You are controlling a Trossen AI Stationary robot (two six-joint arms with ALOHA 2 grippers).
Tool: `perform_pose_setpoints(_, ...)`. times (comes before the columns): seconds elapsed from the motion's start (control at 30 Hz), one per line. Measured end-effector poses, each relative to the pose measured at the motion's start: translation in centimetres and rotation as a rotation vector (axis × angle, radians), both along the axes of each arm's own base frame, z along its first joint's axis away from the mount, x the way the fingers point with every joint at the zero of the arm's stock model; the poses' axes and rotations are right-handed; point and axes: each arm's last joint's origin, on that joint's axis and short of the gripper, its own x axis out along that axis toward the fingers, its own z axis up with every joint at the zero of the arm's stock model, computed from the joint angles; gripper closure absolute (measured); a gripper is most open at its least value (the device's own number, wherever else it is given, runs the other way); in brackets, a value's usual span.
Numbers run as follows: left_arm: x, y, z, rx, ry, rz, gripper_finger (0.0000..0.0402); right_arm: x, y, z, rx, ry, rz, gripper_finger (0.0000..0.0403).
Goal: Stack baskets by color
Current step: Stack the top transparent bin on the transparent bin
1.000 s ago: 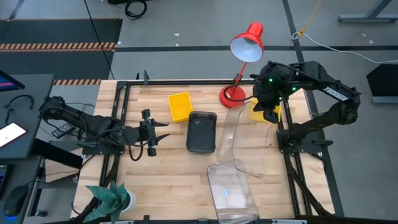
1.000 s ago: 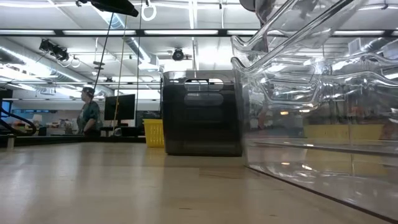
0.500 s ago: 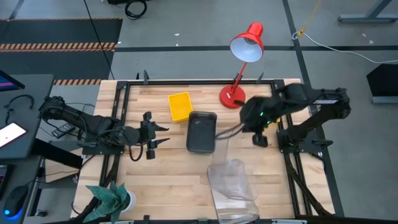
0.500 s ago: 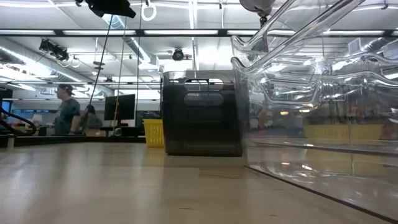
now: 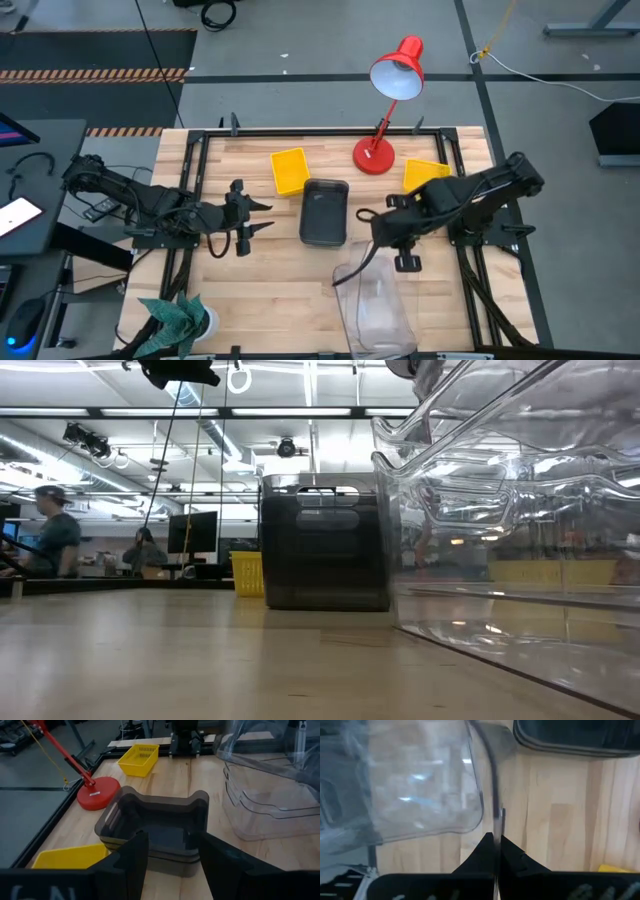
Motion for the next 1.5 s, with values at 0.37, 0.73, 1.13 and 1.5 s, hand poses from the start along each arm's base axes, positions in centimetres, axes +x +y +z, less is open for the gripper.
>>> perform_pose_setpoints(0.37,0.0,0.0,0.0,0.006,-0.003,-0.002,0.0225,0.7,1.6,-1.7,-0.040,0.075,0.096,0.0403)
perform_pose_setpoints(0.73,0.0,0.0,0.1,0.014,-0.004,-0.007,0.0228,0.6,2.1,-1.6,-0.127,0.025,0.166,0.0403)
perform_pose_setpoints(1.13,-0.3,0.5,0.7,-0.026,-0.041,-0.018,0.0230,0.3,2.3,-1.3,-0.221,-0.011,0.353,0.0402)
perform_pose_setpoints(1.5,-0.1,0.5,1.1,-0.037,-0.077,-0.021,0.0230,-1.0,1.6,0.0,-0.312,-0.049,0.570,0.0402)
